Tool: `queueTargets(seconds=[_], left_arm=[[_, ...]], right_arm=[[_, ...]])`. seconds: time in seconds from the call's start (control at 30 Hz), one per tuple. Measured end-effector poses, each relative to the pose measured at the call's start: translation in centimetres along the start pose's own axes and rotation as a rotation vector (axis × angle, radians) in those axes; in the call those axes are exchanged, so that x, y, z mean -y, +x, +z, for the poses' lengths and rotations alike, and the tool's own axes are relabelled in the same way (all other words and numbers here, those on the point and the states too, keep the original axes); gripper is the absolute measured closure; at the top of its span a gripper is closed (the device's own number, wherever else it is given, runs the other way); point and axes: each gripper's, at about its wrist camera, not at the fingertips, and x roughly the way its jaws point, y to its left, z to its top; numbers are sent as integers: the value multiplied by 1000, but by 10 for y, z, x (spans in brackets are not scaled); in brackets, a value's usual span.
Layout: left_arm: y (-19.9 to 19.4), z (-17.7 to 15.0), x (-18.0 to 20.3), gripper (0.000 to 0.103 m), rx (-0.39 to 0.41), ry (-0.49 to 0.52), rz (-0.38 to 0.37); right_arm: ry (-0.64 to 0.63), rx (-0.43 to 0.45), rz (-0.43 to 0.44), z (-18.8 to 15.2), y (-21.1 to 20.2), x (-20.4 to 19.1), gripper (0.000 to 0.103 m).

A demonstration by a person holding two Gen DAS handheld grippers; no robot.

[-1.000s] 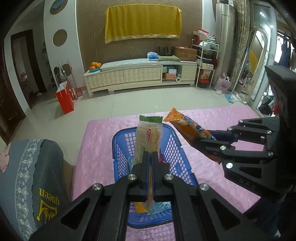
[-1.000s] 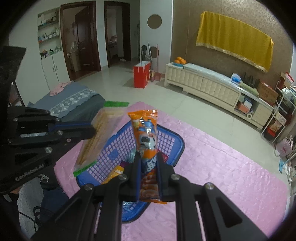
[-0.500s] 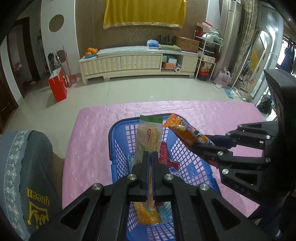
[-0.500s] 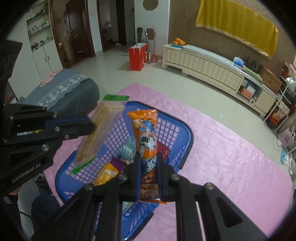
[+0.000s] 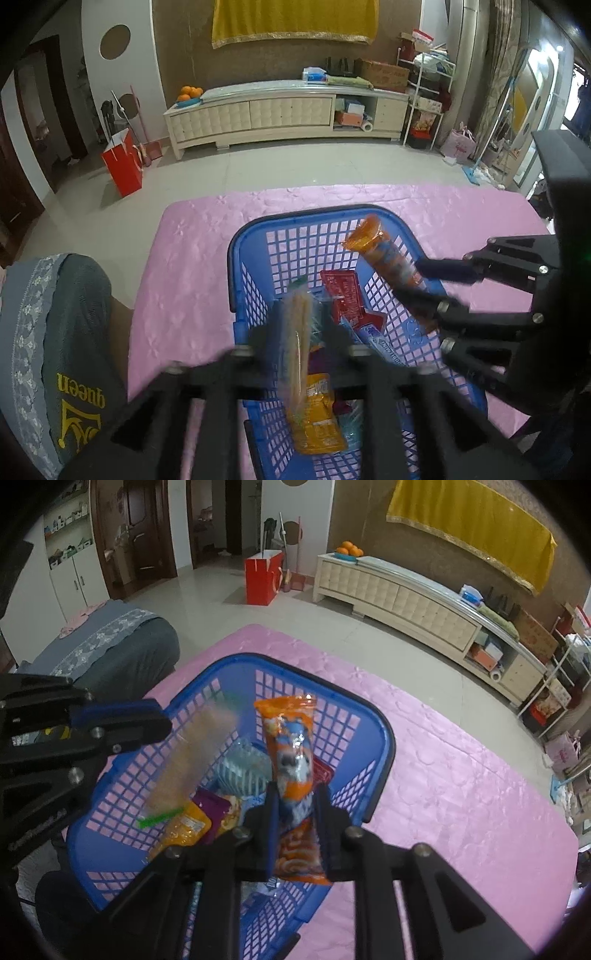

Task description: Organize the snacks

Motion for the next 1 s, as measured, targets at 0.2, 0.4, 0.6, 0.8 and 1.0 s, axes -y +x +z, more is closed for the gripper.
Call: queueTargets(seconds=[0.2,0.4,0.6,0.8,1.0], left_arm=[[-23,-3,18,57,32,60,58],[-70,-7,30,52,118,6,46],[-125,-13,54,42,224,-46,36],[-166,-32,88,34,305,-38,28],[-191,-67,124,21,370,0,57]], right_arm=[[28,43,-24,-7,-23,7,34],[75,154,-21,-26,-89,20,34],[89,226,-26,-50,-149,22,34],[126,302,-35,-81,-194,23,33],[201,376,-67,-113,-224,31,20]])
